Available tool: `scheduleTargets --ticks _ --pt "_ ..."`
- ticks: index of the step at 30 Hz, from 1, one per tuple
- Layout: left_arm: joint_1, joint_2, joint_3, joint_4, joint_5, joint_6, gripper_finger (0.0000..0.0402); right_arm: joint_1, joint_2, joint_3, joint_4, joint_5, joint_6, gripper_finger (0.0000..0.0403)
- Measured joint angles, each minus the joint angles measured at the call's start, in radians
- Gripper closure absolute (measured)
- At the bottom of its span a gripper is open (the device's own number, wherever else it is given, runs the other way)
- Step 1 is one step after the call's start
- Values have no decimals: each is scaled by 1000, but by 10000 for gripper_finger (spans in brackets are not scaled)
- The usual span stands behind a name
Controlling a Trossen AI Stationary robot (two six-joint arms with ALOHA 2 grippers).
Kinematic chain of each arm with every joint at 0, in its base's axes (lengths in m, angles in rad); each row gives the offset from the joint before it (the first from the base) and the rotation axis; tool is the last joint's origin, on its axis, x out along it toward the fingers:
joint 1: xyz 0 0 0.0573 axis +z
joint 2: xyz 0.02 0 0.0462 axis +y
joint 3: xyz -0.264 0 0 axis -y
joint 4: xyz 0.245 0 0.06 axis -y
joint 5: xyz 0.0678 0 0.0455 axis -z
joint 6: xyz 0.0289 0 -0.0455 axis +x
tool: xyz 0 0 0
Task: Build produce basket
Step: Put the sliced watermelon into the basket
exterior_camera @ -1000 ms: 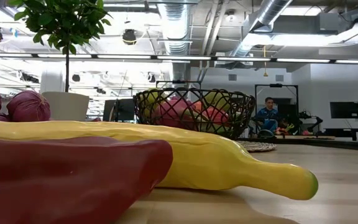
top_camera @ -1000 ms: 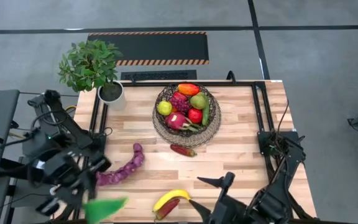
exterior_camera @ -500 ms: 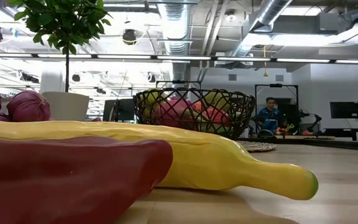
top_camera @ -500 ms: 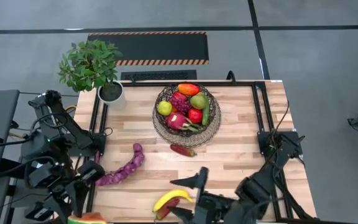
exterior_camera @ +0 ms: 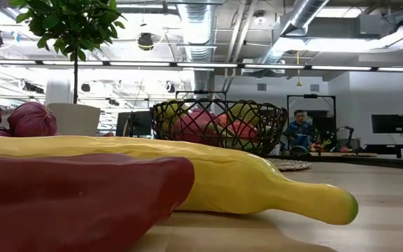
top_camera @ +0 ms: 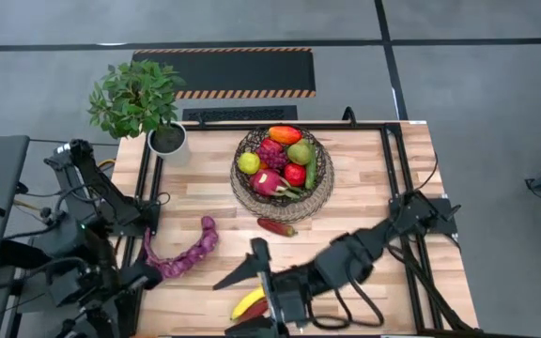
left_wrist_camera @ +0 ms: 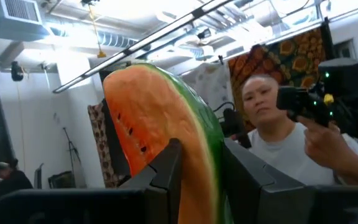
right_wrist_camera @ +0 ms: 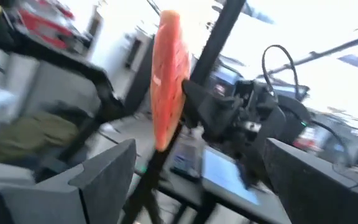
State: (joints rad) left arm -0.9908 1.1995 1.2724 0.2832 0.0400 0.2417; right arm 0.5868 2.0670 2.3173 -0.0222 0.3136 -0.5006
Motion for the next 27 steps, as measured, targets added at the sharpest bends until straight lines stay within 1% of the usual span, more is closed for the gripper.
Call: scheduleTargets --ticks 3,5,11,18,27 --pt "6 20 0 -6 0 5 328 -39 1 0 4 -115 88 33" --pt "13 34 0 -11 0 8 328 -64 12 0 27 -160 142 33" --pt "40 75 0 -21 -2 9 328 -91 16 -1 31 -202 171 33" --pt "100 94 0 -35 -11 -21 328 -77 16 -1 32 -309 171 33" --pt "188 94 0 -54 19 -50 328 -56 16 -1 30 -317 153 33"
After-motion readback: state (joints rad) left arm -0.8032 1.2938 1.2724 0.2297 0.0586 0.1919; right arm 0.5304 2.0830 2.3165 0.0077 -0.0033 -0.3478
